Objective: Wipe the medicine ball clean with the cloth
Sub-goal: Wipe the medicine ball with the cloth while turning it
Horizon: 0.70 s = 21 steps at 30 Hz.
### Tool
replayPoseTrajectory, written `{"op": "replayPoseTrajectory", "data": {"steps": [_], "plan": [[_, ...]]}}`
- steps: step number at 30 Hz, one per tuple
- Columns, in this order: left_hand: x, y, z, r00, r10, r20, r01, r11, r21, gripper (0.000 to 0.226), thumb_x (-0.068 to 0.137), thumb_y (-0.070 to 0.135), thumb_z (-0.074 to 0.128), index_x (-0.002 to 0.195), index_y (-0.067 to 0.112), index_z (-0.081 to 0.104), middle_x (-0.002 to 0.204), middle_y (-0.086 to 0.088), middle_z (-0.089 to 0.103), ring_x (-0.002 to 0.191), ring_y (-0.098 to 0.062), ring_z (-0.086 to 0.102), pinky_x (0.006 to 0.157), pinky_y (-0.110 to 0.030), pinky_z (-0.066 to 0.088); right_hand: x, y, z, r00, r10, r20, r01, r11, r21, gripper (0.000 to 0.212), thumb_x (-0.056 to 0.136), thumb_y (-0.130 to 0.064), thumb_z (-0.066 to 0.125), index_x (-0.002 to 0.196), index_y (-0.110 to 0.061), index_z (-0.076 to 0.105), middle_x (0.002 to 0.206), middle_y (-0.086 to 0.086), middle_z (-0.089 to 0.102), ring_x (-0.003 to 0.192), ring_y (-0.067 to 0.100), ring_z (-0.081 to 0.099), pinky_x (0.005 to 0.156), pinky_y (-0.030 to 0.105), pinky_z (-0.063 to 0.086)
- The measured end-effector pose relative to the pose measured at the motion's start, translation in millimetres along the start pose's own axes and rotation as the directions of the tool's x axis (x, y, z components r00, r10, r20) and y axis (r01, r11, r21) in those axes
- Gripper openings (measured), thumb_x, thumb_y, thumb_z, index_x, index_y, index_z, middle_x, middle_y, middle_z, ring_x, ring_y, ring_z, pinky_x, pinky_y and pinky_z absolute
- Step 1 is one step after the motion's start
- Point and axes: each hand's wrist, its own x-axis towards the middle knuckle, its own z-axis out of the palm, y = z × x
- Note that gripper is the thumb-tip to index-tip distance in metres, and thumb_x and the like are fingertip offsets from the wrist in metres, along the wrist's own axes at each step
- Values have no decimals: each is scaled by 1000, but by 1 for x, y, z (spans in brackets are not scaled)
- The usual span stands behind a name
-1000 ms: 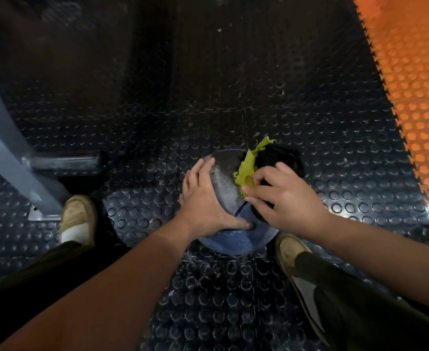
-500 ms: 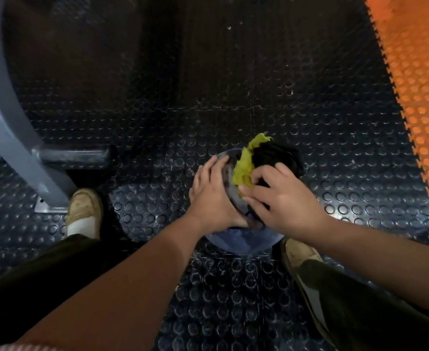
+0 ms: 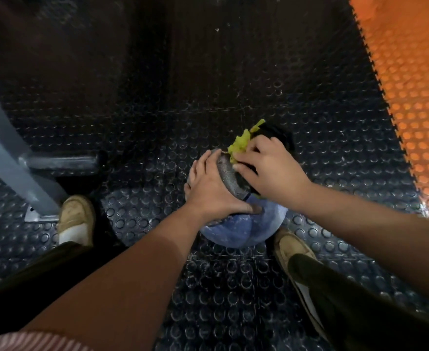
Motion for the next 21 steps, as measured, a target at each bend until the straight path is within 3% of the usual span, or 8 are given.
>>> {"op": "replayPoseTrajectory", "data": {"steps": [4, 9, 13, 15, 17, 21], "plan": [[-1, -1, -1, 1000, 9, 0, -9, 999, -39, 131, 49, 47, 90, 150, 34, 8, 155, 17, 2, 146, -17, 0, 118, -51, 15, -37, -1, -3, 998, -51, 34, 51, 999, 10, 50, 87, -37, 50, 122, -4, 62, 105, 21, 53, 84, 39, 51, 77, 46, 46], [-7, -2, 5, 999, 26, -24, -26, 1000, 8, 135, 48, 53, 89, 151, 32, 4, 154, 18, -1, 146, -17, -2, 118, -53, 15, -27, 8, -6, 992, -124, -9, 124, 991, 54, 32, 81, -23, 60, 106, -6, 72, 93, 15, 58, 75, 35, 55, 73, 39, 46], [-10, 2, 8, 1000, -5, -18, 5, 1000, 27, 139, 46, 62, 87, 152, 32, 1, 155, 17, -4, 146, -16, -4, 118, -54, 14, 13, 14, 2, 999, 43, -33, -40, 995, 90, 25, 85, -19, 64, 107, -8, 72, 98, 14, 60, 94, 36, 58, 88, 36, 36], [-10, 2, 7, 1000, 0, -26, 1, 1000, 19, 138, 46, 61, 88, 151, 33, 3, 155, 17, -3, 146, -16, -3, 119, -53, 14, 22, 13, 2, 998, 68, 10, -68, 993, 99, 25, 87, -19, 66, 110, -10, 71, 104, 13, 60, 100, 33, 56, 92, 37, 35], [-7, -2, 3, 1000, -4, -31, 4, 1000, -5, 137, 45, 59, 89, 151, 34, 6, 155, 15, 1, 146, -17, 0, 119, -50, 14, 10, 11, 0, 1000, -7, 13, 5, 992, 129, 26, 83, -22, 68, 105, -9, 73, 100, 15, 60, 93, 34, 57, 88, 41, 40], [-5, -5, -2, 1000, 7, -30, -8, 999, -43, 133, 47, 51, 91, 150, 34, 10, 154, 11, 6, 145, -17, 4, 119, -49, 16, -28, 12, -6, 992, -74, 102, 54, 982, 180, 45, 74, -37, 70, 111, -12, 71, 109, 18, 54, 94, 39, 53, 85, 38, 38]]}}
